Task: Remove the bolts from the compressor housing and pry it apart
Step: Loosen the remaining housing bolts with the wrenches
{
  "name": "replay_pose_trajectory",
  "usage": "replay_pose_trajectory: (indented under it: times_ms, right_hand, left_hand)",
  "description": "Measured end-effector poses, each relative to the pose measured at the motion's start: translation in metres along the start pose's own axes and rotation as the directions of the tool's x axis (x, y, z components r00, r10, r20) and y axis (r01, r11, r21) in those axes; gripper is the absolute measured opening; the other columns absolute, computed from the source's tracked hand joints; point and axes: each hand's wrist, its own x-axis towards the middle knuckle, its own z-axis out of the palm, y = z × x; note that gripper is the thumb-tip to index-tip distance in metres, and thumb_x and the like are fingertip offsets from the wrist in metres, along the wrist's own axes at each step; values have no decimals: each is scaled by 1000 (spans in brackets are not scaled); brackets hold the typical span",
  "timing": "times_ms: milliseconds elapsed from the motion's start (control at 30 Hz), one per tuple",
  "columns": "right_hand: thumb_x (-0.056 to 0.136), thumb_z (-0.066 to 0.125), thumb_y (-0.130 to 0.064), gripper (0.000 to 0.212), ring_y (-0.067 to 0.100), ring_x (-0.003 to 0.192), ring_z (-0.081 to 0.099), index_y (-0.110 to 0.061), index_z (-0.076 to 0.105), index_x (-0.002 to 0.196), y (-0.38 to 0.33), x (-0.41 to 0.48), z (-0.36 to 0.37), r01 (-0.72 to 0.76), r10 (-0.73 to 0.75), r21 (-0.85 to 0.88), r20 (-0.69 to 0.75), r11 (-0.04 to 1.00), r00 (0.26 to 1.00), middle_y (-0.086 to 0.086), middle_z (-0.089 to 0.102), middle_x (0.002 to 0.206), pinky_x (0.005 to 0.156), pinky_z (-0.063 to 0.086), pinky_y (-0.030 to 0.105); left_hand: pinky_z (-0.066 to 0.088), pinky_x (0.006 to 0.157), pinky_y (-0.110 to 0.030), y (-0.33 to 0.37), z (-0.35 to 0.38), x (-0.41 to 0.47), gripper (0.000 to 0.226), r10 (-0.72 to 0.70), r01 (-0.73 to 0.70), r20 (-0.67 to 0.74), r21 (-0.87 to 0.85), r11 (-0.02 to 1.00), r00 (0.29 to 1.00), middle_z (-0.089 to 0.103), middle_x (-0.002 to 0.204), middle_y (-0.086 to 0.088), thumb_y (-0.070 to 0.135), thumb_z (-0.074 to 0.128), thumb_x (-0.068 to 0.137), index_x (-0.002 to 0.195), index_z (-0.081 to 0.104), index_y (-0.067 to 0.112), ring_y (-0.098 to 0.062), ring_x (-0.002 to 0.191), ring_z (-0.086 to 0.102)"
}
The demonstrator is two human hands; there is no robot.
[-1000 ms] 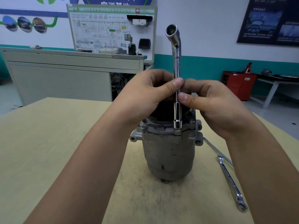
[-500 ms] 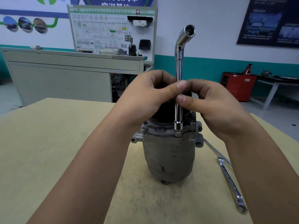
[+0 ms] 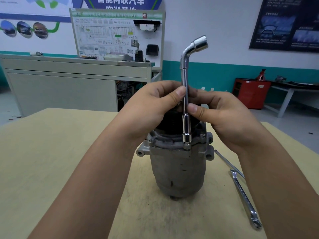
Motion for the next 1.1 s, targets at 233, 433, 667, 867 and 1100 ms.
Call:
replay_pose_trajectory:
  times_ms: [233, 433, 667, 867, 1100]
  right_hand:
    - [61, 68, -30, 24, 2, 82, 68, -19, 70, 83, -1, -1, 0, -11, 9, -59, -26, 998, 1000, -6, 73, 82, 70, 50, 11]
    - [60, 70, -28, 22, 6, 78, 66, -16, 69, 78, 2, 0, -1, 5, -9, -67, -70, 998, 998, -4, 68, 76, 70, 51, 15]
    - [64, 68, -29, 24, 8, 83, 66, -14, 70, 83, 1, 0, -2, -10, 5, -89, -52, 996, 999, 4, 70, 85, 75, 52, 17]
    - [59, 70, -29, 43, 12, 84, 66, -1, 68, 92, -1, -1, 3, -5, -4, -153, -59, 988, 998, 17, 69, 91, 77, 54, 22]
    - [61, 67, -24, 21, 10, 86, 64, -8, 70, 75, 1, 1, 1, -20, 17, -37, -70, 999, 997, 3, 68, 85, 81, 51, 18]
  left_hand:
    - [53, 85, -37, 0, 3, 2, 15, -26, 34, -94, 90, 995, 995, 72, 99, -13, 35, 62, 79, 77, 67, 21, -18, 89, 68]
    - [53, 73, -27, -1, 5, 2, 16, -18, 30, -142, 77, 997, 990, 70, 84, -9, 36, 68, 70, 57, 63, 28, -15, 80, 66]
    - [51, 89, -50, 2, 8, 0, 18, -29, 41, -160, 75, 996, 987, 68, 103, -22, 36, 69, 71, 68, 60, 20, -23, 84, 65]
    - [48, 66, -27, -1, 7, 3, 19, -32, 46, -165, 86, 995, 986, 68, 75, -4, 38, 70, 69, 56, 63, 26, -14, 70, 61]
    - [53, 75, -19, 0, 3, 1, 21, -7, 5, -59, -39, 999, 998, 74, 88, 2, 24, 51, 94, 91, 71, 18, -11, 88, 70]
